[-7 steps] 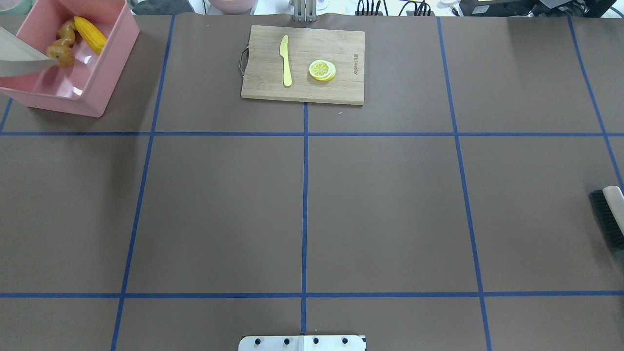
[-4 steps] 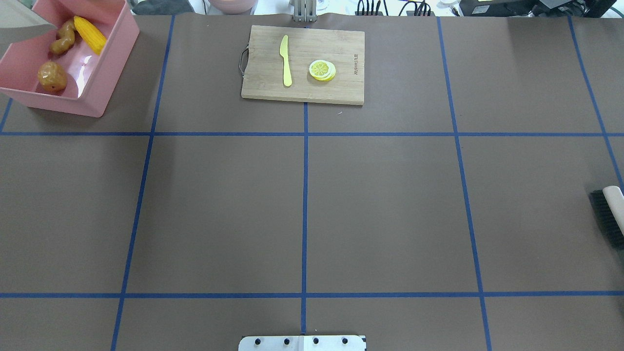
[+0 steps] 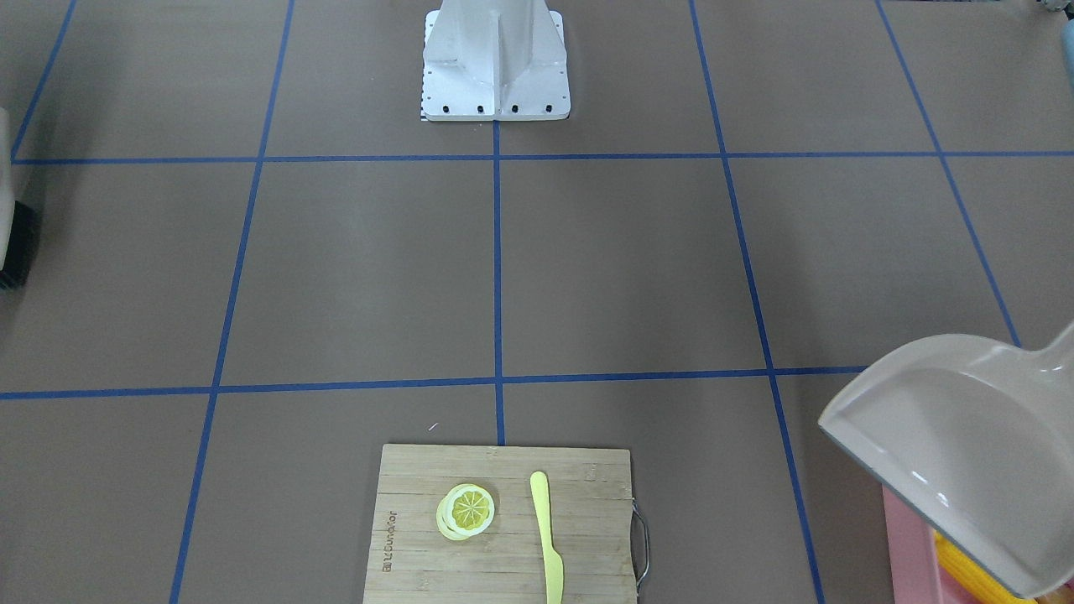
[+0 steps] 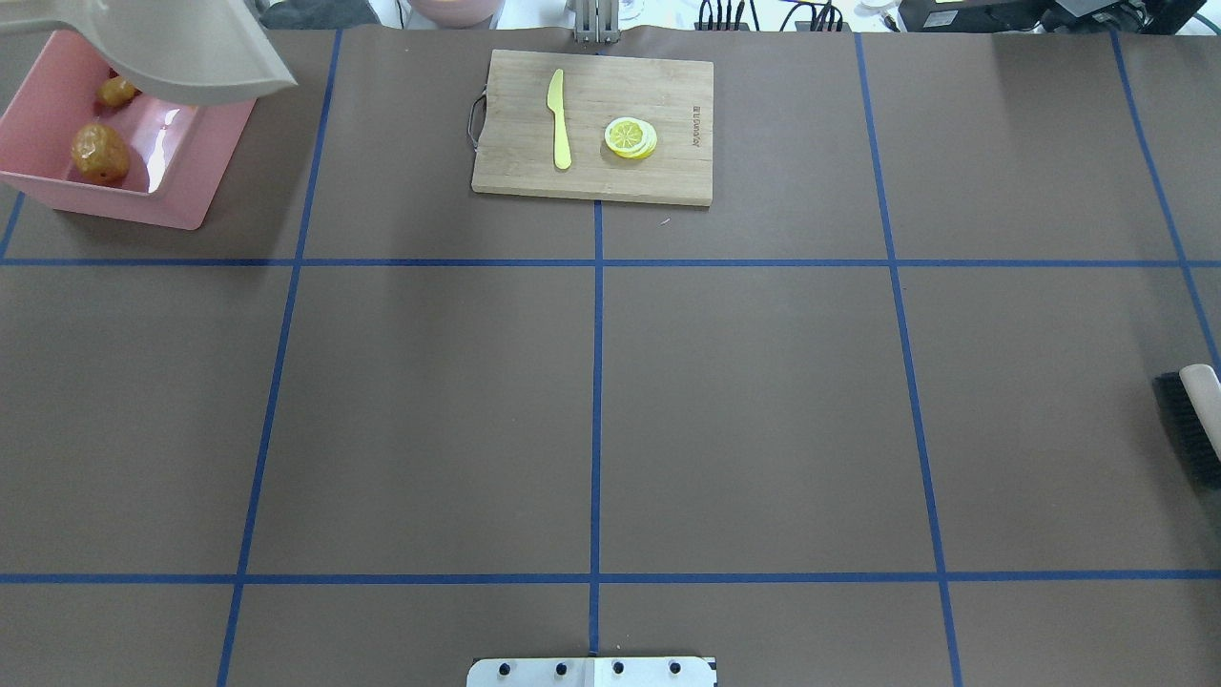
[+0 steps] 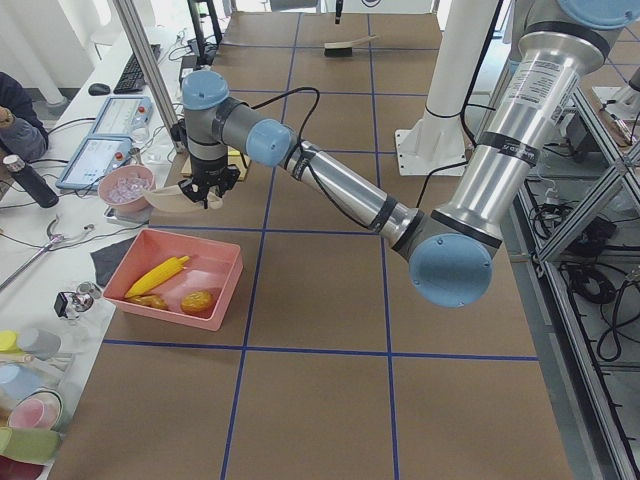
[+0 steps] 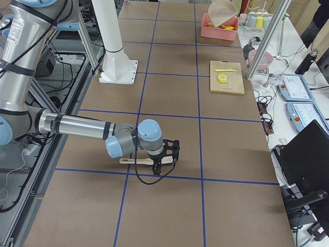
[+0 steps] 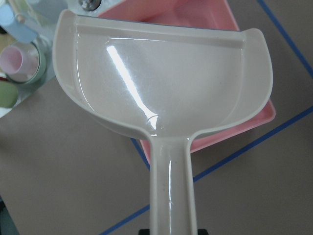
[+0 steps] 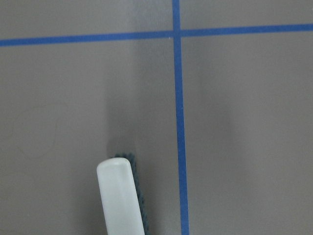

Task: Sweep and dump trash into bin
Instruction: 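Tip the dustpan with the left gripper to dump items into the bin, then lower the empty dustpan onto the table with the left gripper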

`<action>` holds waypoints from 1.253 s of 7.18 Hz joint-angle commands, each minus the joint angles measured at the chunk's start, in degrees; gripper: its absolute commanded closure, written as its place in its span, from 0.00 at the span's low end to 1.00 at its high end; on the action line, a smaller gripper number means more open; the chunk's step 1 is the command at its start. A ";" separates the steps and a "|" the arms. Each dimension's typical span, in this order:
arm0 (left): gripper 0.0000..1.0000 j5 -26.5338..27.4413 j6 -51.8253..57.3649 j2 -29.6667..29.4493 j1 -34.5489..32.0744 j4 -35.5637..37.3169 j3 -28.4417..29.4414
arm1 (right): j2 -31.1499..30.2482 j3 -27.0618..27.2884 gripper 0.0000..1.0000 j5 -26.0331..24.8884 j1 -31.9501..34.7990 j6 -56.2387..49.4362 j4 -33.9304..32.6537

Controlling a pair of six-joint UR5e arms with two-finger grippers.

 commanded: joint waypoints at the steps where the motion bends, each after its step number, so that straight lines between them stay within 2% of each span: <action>1: 1.00 -0.28 2.39 0.43 9.99 -11.66 -3.72 | 7.23 3.30 0.00 -0.28 5.20 -1.97 -14.67; 2: 1.00 -0.20 2.32 1.57 14.74 -18.15 -3.91 | 9.96 3.67 0.00 -0.38 6.00 -1.97 -17.69; 3: 1.00 0.07 2.41 2.80 20.53 -21.35 -4.17 | 10.69 4.10 0.00 -0.82 6.35 -1.88 -18.59; 5: 1.00 -0.19 1.89 8.66 27.76 -28.74 -4.52 | 11.57 4.02 0.00 -2.66 6.00 -1.36 -20.95; 6: 1.00 -1.85 1.79 11.83 28.84 -28.85 -5.57 | 11.31 3.76 0.00 -3.01 5.92 -1.18 -21.32; 7: 1.00 -7.17 1.79 13.95 29.11 -28.94 -5.58 | 11.22 3.50 0.00 -3.10 5.92 -1.18 -21.32; 9: 1.00 -6.97 1.62 13.71 30.08 -27.98 -5.41 | 11.48 2.62 0.00 -3.10 5.92 -1.88 -20.71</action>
